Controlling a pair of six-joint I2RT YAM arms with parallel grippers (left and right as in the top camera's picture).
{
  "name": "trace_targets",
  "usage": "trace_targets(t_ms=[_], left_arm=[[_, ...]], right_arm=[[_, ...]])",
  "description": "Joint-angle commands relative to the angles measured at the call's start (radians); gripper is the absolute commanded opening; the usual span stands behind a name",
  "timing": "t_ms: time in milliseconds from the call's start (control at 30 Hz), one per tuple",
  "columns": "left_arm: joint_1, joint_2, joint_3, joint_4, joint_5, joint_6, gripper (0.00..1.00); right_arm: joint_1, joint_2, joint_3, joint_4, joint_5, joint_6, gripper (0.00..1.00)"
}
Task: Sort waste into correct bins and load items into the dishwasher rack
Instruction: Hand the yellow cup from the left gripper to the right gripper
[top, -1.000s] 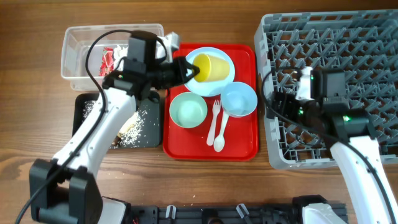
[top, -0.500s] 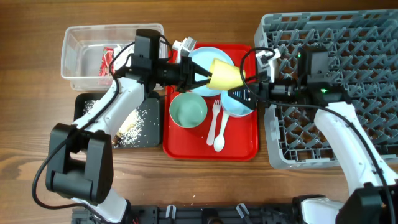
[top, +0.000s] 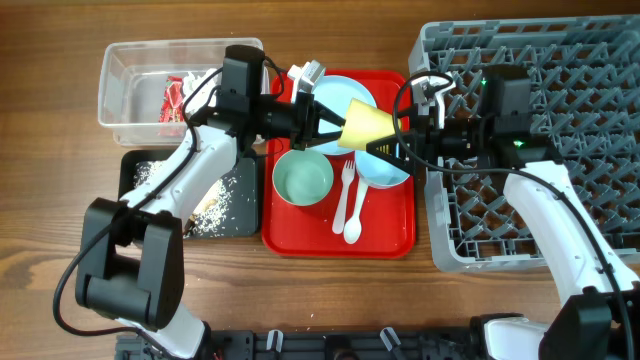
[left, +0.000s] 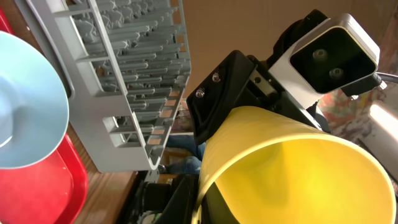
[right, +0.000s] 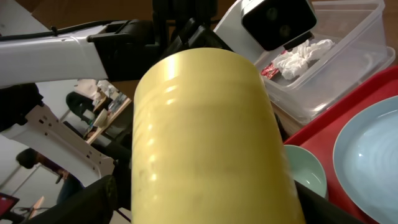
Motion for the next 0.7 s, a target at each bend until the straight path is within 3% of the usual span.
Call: trace_targets(t_ms=[0,67,667], left_arm=[[-0.002,0.003,0.006,0.007,0.012,-0.034,0.04],[-0.002,0.003,0.006,0.007,0.012,-0.034,0.04],[-0.002,0.003,0.006,0.006,0.012,-0.034,0.04]], right_arm=[[0.002,0.010,0.017,-0.002,-0.035,-0.013,0.78],[0.002,0.010,0.017,-0.002,-0.035,-0.013,0.73],[0.002,0.010,0.018,0.007,0.028,-0.013,0.61]])
